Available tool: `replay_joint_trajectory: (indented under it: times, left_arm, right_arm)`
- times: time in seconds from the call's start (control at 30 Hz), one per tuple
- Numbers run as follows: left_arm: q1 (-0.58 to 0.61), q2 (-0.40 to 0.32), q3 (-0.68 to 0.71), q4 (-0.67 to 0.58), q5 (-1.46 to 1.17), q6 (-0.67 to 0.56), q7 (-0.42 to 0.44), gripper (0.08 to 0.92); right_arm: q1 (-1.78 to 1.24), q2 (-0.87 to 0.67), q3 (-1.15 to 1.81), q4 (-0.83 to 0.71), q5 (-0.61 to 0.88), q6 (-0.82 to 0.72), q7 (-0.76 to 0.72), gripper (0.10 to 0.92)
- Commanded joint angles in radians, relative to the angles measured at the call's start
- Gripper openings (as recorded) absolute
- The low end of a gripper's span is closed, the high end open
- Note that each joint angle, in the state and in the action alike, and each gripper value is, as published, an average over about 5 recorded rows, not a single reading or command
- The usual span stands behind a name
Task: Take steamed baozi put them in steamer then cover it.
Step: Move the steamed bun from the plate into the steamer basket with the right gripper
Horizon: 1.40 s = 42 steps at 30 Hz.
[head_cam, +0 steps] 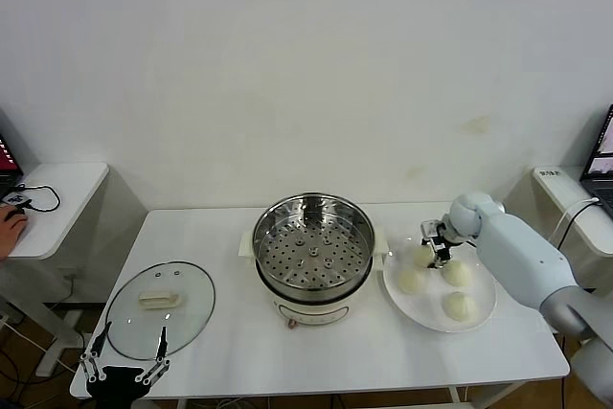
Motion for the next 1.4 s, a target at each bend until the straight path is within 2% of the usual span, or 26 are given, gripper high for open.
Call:
replay_joint_trajectory:
  times: [0.03,0.2,0.4,0.63,0.83,1.0,1.2,1.4]
  left_arm:
    - [-0.003,0.005,0.004,0.008,-0.002,0.001,0.001,0.823]
    - [-0.008,0.007,0.019,0.012,-0.001,0.003,0.003,0.823]
    - [-0.02,0.015,0.038,0.013,-0.001,0.005,0.006,0.823]
    - [-0.037,0.025,0.046,0.025,-0.006,0.007,0.009,0.823]
    - [-0.049,0.031,0.036,0.025,-0.021,0.016,0.014,0.823]
    - [-0.055,0.031,0.028,0.018,-0.023,0.022,0.017,0.823]
    - [-0.057,0.031,0.02,0.008,-0.023,0.025,0.019,0.823]
    - [-0.065,0.021,0.019,0.002,-0.021,0.026,0.019,0.823]
  right_arm:
    - [0.065,-0.098,-0.061,0.155,0.13,-0.028,-0.022,0.639]
    - [0.195,-0.212,-0.149,0.322,0.276,-0.068,-0.039,0.644]
    - [0.431,-0.271,-0.318,0.419,0.445,-0.108,-0.042,0.645]
    - [0.694,-0.166,-0.485,0.445,0.618,-0.115,-0.01,0.645]
    - [0.743,-0.049,-0.555,0.482,0.693,-0.109,0.023,0.645]
    - [0.715,0.034,-0.62,0.515,0.704,-0.081,0.038,0.645]
    - [0.678,0.096,-0.762,0.534,0.641,0.033,0.064,0.645]
    - [0.638,0.172,-0.814,0.47,0.474,0.17,0.111,0.645]
